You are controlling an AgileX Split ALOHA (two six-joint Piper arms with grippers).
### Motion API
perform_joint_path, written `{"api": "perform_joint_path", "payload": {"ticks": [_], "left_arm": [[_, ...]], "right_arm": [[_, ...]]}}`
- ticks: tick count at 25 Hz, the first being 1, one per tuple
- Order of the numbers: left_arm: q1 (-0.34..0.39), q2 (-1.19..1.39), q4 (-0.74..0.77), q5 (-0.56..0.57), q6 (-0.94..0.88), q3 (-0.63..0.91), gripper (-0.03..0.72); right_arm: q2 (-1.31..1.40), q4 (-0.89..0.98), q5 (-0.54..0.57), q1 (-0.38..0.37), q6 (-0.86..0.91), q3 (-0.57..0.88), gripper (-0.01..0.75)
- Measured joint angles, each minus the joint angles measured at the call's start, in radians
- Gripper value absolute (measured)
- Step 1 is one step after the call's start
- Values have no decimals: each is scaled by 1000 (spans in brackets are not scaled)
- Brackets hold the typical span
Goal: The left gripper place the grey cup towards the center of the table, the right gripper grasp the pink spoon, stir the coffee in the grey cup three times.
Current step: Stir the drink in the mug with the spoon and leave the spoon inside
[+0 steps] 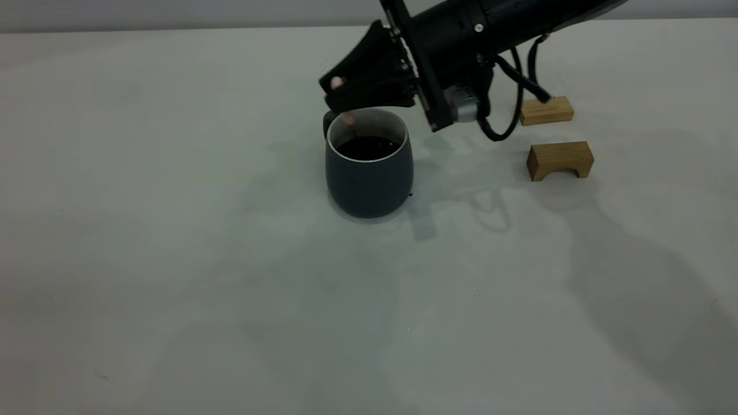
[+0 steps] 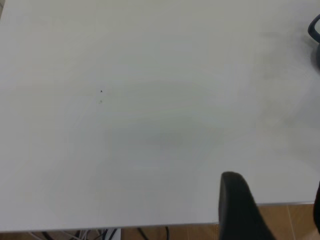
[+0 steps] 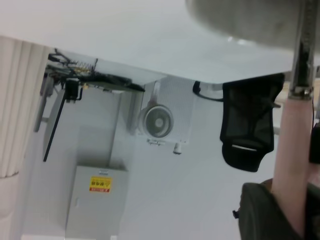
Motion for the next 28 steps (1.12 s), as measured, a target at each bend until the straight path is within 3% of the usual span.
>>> {"api": "perform_joint_path", "payload": {"ticks": [7,14,16,25,28], "left_arm": [[0,0,0,0,0,0,434],[0,0,0,0,0,0,434],[0,0,0,0,0,0,434],[0,0,0,0,0,0,434],[0,0,0,0,0,0,434]], "right_arm": [[0,61,0,15,0,0,145],[0,-12,0,12,-2,0,172],[0,-31,0,12,-3,0,215],[-21,-133,1,9,-20,0,586],[-86,-206,1,5,-42,0,668]]}}
